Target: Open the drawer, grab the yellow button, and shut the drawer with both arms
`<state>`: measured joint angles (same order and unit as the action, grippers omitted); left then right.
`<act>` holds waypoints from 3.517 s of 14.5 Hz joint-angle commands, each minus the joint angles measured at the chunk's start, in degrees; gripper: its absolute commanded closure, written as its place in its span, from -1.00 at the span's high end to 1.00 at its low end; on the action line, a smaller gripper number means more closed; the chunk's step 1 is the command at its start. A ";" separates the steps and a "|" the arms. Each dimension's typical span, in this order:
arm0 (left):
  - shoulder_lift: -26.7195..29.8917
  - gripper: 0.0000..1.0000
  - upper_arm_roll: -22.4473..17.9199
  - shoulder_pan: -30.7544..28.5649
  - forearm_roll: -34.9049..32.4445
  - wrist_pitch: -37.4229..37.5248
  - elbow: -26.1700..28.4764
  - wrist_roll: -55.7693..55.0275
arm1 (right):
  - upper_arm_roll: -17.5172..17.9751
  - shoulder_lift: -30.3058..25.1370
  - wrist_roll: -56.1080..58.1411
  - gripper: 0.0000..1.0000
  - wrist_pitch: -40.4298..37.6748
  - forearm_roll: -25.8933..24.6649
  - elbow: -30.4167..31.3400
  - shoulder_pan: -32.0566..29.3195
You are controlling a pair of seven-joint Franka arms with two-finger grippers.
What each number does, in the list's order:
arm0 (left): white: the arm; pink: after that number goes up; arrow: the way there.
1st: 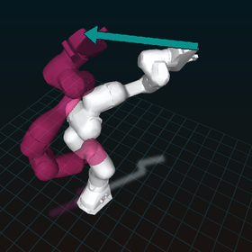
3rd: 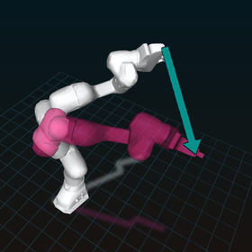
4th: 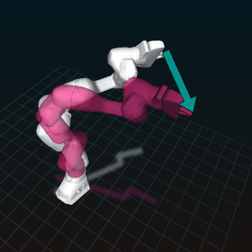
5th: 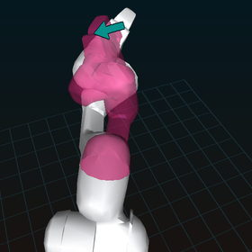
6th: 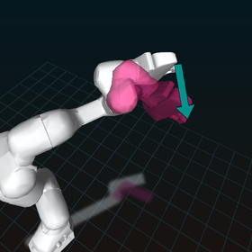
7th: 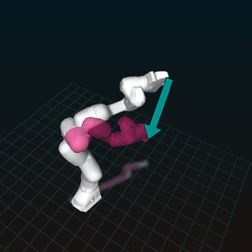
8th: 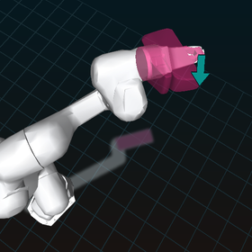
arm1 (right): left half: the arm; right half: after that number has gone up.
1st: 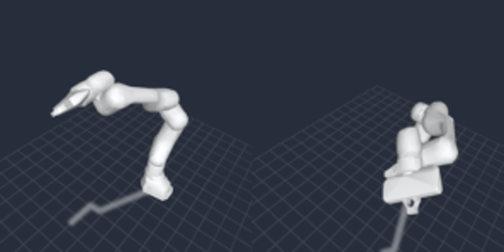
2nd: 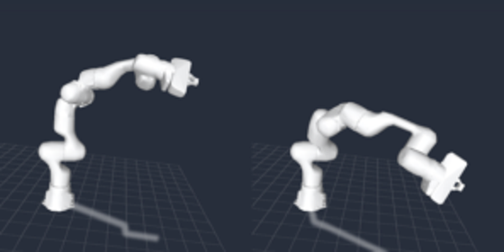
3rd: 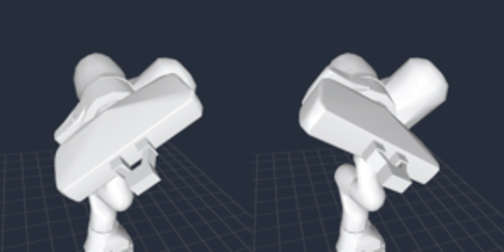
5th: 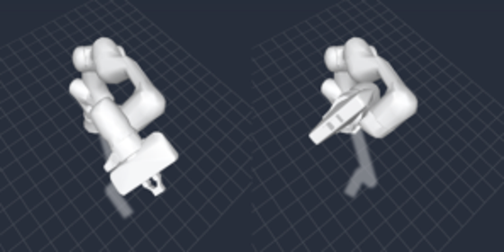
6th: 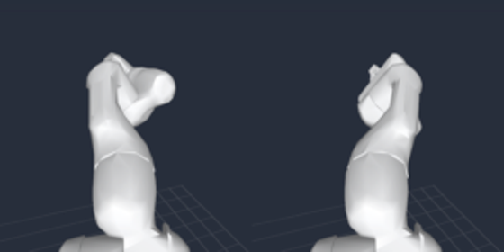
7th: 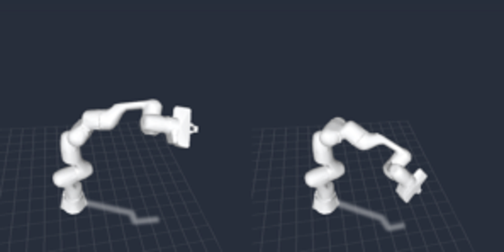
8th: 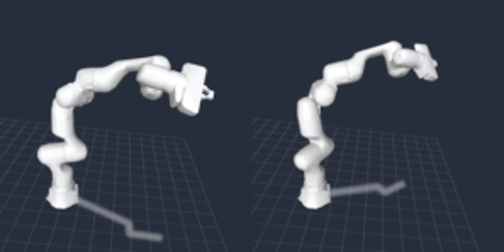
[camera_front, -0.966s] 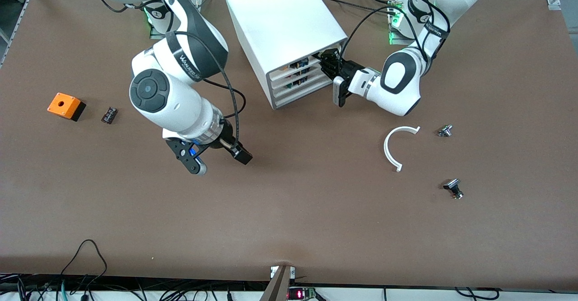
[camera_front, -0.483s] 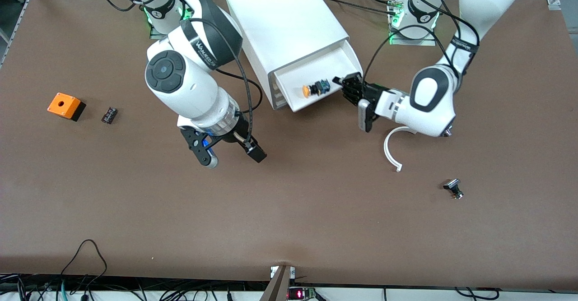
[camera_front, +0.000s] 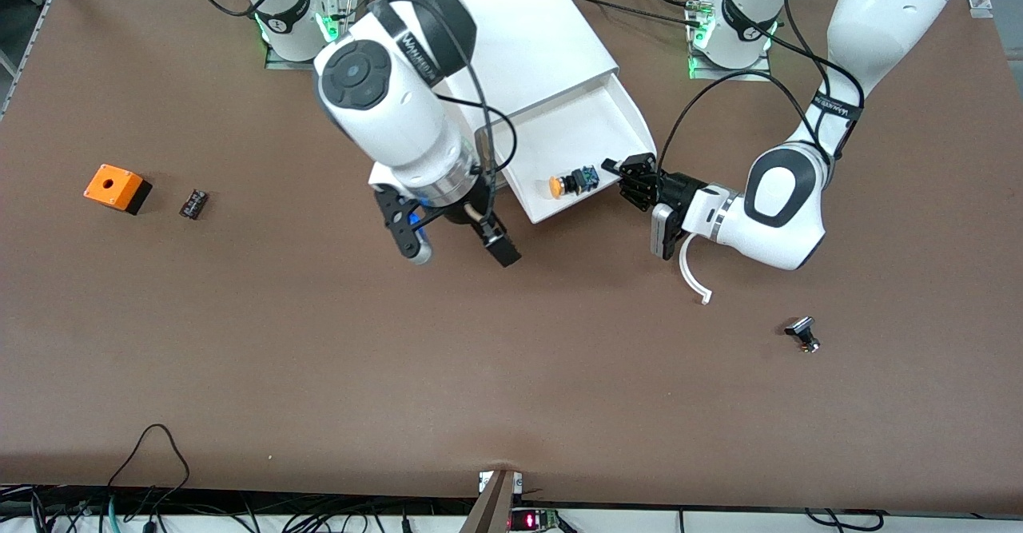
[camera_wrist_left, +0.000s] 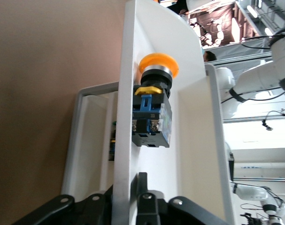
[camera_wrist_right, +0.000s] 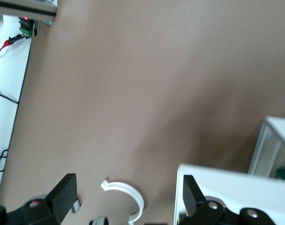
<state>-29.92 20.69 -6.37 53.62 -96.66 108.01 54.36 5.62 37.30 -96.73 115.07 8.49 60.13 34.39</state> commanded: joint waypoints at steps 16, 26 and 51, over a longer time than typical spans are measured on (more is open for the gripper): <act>3.37 1.00 0.14 -2.07 -31.81 25.29 -28.90 -45.21 | -0.35 8.93 -11.20 0.98 -0.19 -2.42 -2.74 11.31; 6.71 1.00 0.49 3.46 -51.39 26.08 -35.83 -50.32 | -0.35 8.40 -10.77 -1.00 -1.42 -2.69 -2.47 12.99; 11.81 0.99 6.29 6.98 -58.28 -21.09 -7.39 -105.05 | -5.89 -4.69 69.44 -1.00 -25.42 0.13 6.39 -18.99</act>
<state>-19.79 25.99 0.19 -3.27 -113.36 96.36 -44.42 0.01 34.55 -34.54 88.36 7.84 61.74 17.98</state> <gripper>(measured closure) 0.004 0.590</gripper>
